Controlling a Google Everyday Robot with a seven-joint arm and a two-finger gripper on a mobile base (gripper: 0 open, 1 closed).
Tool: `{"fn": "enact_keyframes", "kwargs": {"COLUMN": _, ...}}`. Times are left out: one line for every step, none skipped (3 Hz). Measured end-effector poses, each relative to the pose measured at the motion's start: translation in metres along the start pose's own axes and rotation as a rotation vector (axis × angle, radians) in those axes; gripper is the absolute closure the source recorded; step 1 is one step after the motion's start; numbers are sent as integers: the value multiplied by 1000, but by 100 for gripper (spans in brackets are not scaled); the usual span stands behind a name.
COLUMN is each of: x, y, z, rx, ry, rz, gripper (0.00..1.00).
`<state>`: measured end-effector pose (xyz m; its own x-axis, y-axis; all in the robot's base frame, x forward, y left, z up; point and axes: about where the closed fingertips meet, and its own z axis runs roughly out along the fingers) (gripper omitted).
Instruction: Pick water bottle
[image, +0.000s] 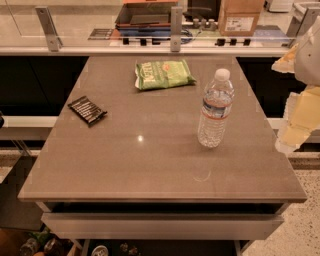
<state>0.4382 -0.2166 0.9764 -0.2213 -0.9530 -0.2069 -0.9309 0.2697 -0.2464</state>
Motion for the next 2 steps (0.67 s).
{"fn": "enact_keyframes", "kwargs": {"x": 0, "y": 0, "z": 0, "rx": 0, "ry": 0, "rz": 0, "gripper": 0}}
{"fn": "enact_keyframes", "kwargs": {"x": 2, "y": -6, "z": -6, "rx": 6, "ry": -32, "rz": 30, "gripper": 0}}
